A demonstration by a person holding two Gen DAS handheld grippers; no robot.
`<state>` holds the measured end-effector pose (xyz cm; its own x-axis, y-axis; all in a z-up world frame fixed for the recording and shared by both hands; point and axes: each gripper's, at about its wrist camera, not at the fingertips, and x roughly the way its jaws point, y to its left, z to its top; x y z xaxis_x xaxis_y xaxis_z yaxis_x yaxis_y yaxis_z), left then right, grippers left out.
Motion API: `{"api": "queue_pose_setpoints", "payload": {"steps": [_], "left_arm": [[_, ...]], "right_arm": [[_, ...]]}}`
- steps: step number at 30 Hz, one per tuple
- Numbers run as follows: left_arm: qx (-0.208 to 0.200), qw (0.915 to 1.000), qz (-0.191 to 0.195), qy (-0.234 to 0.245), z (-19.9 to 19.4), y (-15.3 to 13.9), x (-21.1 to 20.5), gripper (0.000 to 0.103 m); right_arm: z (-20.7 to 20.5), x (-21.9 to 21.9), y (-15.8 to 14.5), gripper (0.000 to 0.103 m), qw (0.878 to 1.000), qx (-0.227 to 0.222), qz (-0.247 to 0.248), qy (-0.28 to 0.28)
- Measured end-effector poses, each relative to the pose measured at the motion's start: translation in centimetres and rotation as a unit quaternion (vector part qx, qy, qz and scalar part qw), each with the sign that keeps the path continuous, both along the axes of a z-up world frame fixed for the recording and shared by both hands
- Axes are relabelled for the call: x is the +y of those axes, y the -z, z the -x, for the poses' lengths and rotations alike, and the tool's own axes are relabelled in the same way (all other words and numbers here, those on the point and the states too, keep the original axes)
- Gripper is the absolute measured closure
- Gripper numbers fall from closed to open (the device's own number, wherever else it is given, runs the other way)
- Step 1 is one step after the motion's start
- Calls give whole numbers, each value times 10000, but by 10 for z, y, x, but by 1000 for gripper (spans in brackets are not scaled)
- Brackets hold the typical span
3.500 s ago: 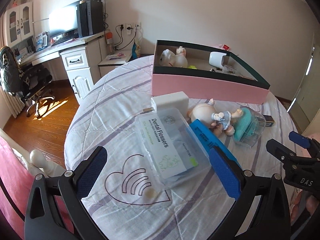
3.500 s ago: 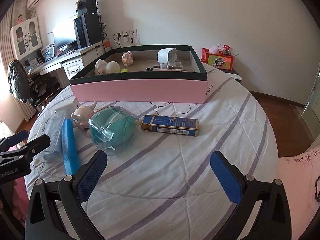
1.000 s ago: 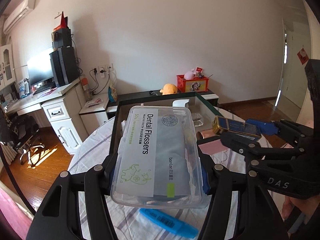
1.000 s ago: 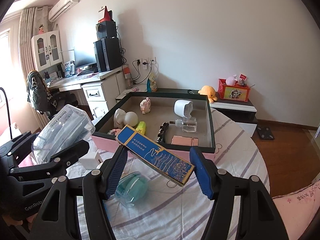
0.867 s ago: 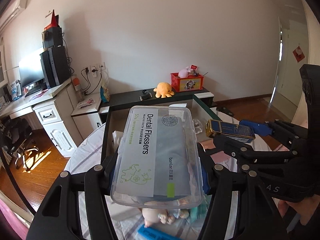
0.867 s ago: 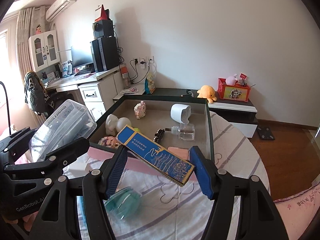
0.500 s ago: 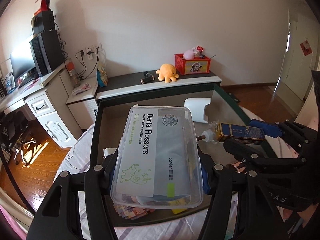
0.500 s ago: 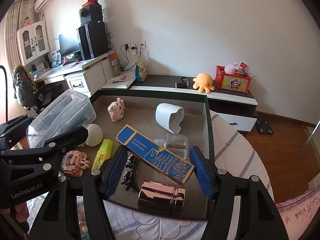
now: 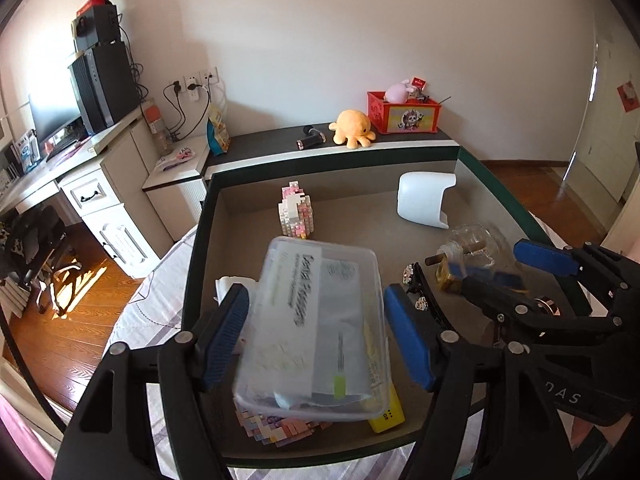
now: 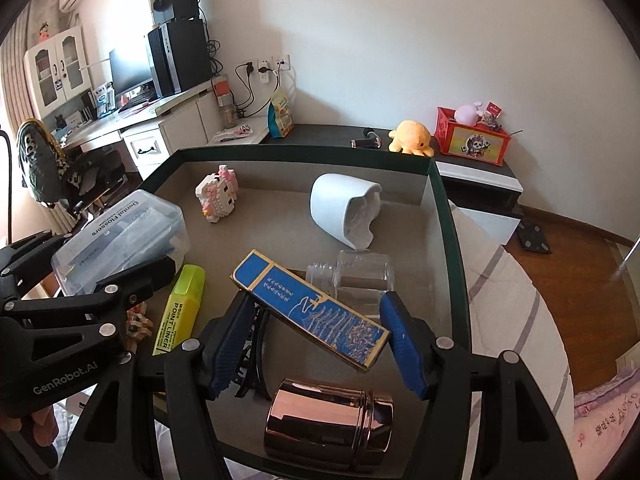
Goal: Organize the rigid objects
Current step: 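Lower both held boxes into the pink box and open both grippers, then raise both open grippers away from the pink box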
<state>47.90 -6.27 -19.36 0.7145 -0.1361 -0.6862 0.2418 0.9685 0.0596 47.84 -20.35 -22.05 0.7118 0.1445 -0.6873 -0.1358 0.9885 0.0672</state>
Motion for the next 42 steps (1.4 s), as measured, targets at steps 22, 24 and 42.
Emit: {"api": "queue_pose_setpoints", "payload": {"steps": [22,24,42], "left_arm": [[-1784,9815,493,-488,226,-92,55,0],[-1871,9796,472,-570,246,-96,58,0],[-2465,9652,329,-813,356,-122,70,0]], "right_arm": [[195,14,-93,0,9881,-1441,-123,532],[215,14,-97,0,9865,-1562,-208,445],[332,27,-126,0,9765,-2117,-232,318]]}}
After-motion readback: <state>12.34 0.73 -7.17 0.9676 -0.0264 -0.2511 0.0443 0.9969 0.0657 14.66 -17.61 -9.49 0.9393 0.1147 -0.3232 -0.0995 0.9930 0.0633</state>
